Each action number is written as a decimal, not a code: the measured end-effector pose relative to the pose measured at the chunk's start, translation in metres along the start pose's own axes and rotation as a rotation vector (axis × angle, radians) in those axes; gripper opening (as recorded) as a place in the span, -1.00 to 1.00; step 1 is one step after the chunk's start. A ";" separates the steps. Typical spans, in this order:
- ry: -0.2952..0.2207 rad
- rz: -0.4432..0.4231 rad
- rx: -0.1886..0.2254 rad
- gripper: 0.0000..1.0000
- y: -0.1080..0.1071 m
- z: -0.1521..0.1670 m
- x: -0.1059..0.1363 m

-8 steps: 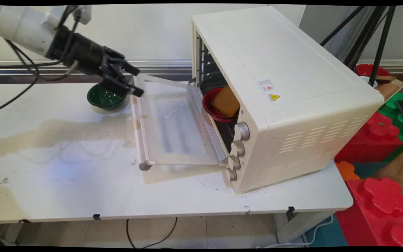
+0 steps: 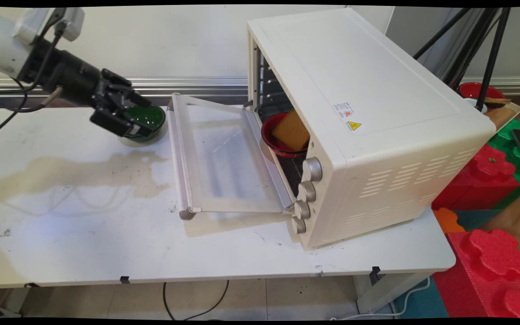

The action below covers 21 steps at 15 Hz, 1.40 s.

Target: Close the oven

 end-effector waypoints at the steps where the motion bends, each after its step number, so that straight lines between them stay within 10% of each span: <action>1: -0.009 0.002 -0.002 1.00 0.000 -0.003 -0.004; 21: -0.168 0.018 -0.022 1.00 0.006 0.010 -0.061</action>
